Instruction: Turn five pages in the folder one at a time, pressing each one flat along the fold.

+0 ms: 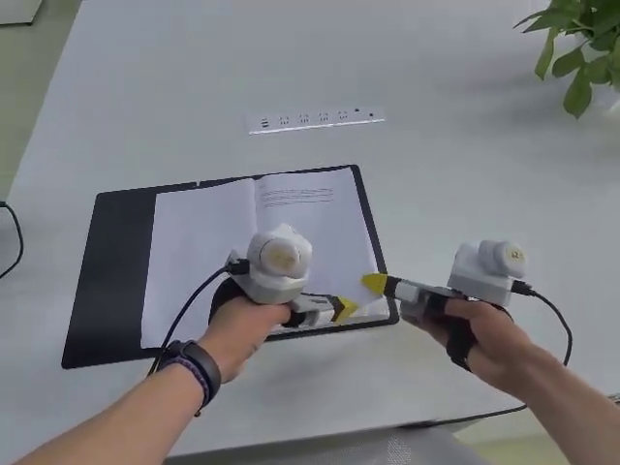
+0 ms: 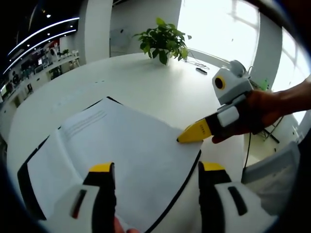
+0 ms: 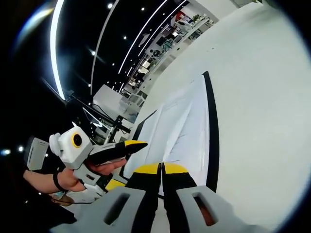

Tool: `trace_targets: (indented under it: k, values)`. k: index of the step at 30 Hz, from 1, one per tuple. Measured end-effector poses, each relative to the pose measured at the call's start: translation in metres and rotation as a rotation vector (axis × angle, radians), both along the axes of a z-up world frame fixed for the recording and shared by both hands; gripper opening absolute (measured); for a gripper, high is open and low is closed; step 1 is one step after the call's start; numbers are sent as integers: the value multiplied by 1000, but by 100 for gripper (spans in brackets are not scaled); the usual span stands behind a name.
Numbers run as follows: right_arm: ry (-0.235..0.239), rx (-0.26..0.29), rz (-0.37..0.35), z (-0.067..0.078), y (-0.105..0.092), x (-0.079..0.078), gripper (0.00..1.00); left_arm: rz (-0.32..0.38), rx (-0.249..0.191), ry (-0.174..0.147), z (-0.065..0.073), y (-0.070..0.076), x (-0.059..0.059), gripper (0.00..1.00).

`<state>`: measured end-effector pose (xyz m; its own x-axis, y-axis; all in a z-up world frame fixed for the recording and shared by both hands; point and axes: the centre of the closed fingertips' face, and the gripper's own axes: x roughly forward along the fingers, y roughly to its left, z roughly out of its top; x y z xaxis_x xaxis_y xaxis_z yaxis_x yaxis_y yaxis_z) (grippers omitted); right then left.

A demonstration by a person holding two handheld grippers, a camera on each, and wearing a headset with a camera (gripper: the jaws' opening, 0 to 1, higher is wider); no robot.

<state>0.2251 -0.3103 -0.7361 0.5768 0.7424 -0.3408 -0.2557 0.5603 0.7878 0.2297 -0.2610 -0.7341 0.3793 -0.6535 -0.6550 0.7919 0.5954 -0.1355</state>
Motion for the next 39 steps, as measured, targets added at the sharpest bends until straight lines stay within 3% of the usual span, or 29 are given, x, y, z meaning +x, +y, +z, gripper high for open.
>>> trace_targets:
  k: [19,32,39]
  values:
    - [-53,8,4,28,18,4,0,89,-36,-22,16,42,3,69]
    - [-85,-3,36,41,46,6,0,120,-42,-50,25,74,4,69]
    - [-102,-11,70,49,66,7,0,148,-36,-60,28,98,4,70]
